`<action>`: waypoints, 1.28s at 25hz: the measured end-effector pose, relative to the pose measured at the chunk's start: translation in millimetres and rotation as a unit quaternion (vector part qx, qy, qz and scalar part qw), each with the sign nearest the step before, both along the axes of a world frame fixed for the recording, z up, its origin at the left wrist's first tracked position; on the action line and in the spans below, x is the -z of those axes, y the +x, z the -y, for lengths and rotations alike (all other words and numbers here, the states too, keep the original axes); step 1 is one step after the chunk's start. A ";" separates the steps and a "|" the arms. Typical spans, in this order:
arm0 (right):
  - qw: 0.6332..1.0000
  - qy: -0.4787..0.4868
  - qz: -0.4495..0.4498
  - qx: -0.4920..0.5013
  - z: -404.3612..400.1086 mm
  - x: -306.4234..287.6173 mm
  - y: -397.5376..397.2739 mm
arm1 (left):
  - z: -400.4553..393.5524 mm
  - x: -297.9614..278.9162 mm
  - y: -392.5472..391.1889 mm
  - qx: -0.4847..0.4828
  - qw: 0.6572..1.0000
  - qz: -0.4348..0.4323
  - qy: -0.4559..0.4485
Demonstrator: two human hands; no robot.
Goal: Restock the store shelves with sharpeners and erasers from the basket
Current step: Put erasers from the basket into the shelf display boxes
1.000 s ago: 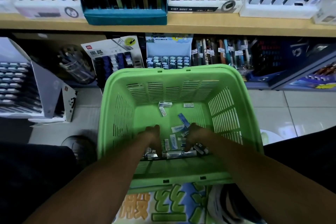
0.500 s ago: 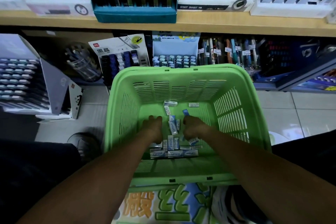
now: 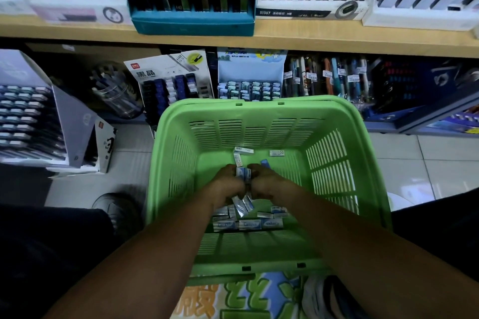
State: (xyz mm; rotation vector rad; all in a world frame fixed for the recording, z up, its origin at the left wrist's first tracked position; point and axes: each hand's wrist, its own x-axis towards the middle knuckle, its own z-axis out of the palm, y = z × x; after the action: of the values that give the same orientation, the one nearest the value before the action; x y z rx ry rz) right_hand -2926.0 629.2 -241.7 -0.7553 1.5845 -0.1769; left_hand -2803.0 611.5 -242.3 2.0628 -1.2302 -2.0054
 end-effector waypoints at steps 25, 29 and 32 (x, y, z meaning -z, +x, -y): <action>0.964 -0.157 -0.213 0.024 28.4 16.6 -28.5 | 22.8 7.4 7.9 -0.344 0.929 -0.116 0.065; 0.944 -0.161 -0.264 -0.117 16.5 15.0 -32.4 | 19.9 13.3 15.7 -0.344 0.928 -0.125 0.065; 0.891 -0.158 -0.293 -0.309 5.1 16.3 -12.7 | 18.3 13.0 14.0 -0.334 0.932 -0.129 0.056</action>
State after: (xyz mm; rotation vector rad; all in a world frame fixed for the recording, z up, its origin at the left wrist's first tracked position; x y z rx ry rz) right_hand -2938.7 624.2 -257.9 -1.6489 1.7998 0.2978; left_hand -2789.0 593.3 -255.3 1.8212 -0.3005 -1.9272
